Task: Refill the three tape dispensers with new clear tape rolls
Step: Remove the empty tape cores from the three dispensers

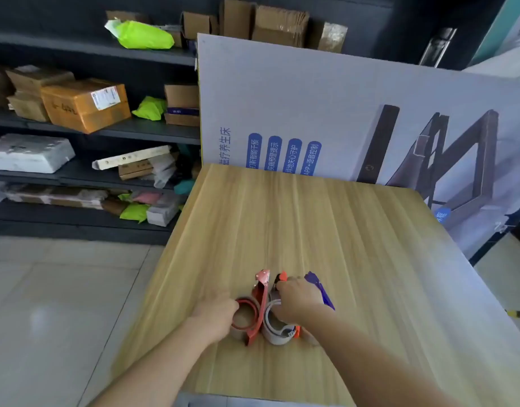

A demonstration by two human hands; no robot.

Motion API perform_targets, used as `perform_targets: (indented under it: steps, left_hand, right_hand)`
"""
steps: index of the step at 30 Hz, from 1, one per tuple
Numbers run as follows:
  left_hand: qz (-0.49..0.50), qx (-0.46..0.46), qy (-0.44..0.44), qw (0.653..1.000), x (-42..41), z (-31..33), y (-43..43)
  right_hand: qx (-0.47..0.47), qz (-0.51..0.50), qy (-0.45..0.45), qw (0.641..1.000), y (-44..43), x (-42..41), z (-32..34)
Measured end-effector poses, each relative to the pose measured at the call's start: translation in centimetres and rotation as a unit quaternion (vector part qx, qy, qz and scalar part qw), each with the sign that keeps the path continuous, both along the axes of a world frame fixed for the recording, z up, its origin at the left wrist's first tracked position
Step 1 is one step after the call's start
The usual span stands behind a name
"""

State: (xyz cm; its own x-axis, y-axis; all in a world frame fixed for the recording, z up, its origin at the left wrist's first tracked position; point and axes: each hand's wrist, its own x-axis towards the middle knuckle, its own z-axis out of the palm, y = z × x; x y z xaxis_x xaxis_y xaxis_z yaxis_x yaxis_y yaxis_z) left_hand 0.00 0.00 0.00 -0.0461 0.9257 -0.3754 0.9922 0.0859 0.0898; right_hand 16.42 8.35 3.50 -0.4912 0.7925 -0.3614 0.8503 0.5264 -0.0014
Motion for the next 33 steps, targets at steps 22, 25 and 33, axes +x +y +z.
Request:
perform_targets:
  steps: [22,25,33]
  left_hand:
    - [0.087,0.160,-0.207,0.961,-0.8,-4.6,5.5]
    - [0.141,0.184,-0.244,0.942,-1.5,-4.3,5.6]
    - [0.186,0.173,-0.295,0.921,-4.0,-3.4,7.7]
  right_hand:
    - [-0.392,-0.287,0.303,0.820,8.0,-3.7,-5.2]
    - [-0.430,-0.346,0.341,0.761,9.1,-3.6,-4.7]
    - [-0.422,-0.361,0.407,0.725,10.9,-5.5,-4.8]
